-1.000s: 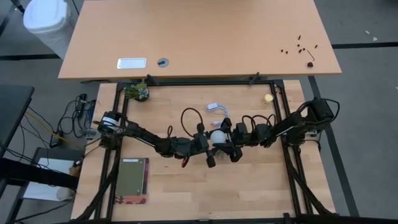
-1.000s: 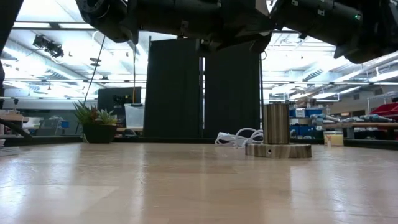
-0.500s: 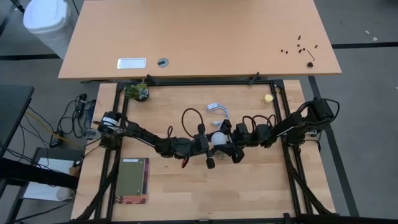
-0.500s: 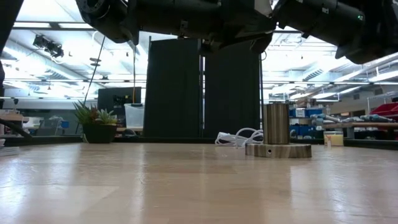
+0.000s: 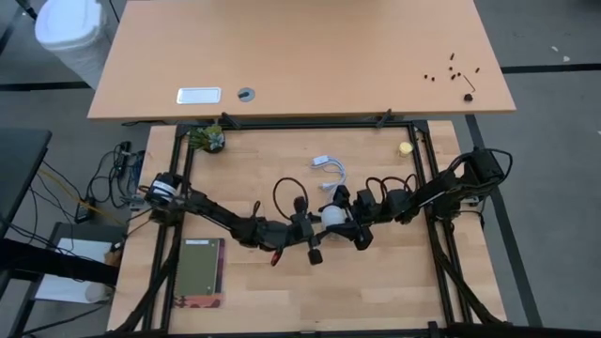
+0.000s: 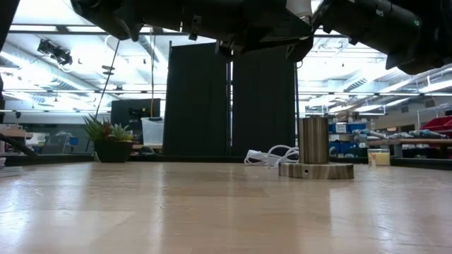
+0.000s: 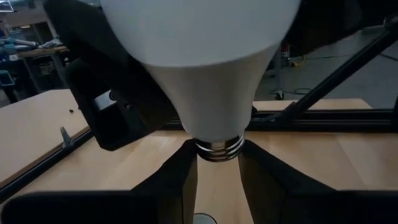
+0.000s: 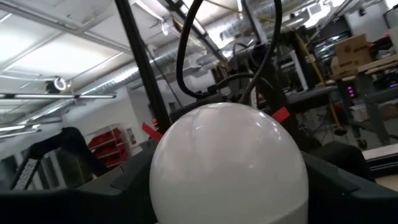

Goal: Screw lightbulb
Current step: Insert the lightbulb into the lamp

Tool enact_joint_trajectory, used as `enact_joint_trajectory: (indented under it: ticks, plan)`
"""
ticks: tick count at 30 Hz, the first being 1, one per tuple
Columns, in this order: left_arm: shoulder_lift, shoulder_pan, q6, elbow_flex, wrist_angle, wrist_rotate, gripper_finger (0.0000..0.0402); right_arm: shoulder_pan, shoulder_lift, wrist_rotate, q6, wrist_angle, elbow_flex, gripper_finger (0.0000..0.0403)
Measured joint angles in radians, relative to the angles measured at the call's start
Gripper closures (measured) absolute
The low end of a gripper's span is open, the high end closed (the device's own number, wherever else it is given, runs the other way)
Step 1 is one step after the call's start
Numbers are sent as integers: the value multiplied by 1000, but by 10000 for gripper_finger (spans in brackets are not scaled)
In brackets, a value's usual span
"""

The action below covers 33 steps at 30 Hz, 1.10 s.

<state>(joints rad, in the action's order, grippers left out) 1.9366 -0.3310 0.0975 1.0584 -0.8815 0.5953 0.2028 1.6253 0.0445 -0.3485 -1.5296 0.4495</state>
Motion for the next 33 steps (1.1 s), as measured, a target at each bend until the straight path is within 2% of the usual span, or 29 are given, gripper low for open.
enact_joint_trajectory:
  ticks: [6, 17, 21, 26, 30, 33]
  plan:
    - [0, -34, 0, 0, 28, 44, 289, -1, -10, -73, -6, 45, -1, 119]
    - [-2, -70, -24, 0, 102, 98, 288, -1, -129, -96, 68, 285, -25, 119]
    - [-7, -83, -31, 5, 85, 74, 289, -14, -182, -75, 109, 440, -31, 119]
    - [-8, -91, -42, 4, 96, 91, 289, -31, -266, -59, 127, 611, -31, 119]
    - [-8, -88, -137, 4, 174, 99, 289, -36, -286, -48, 123, 665, -30, 119]
    - [-6, -80, -228, 3, 252, 101, 289, -18, -284, 37, 128, 681, -51, 119]
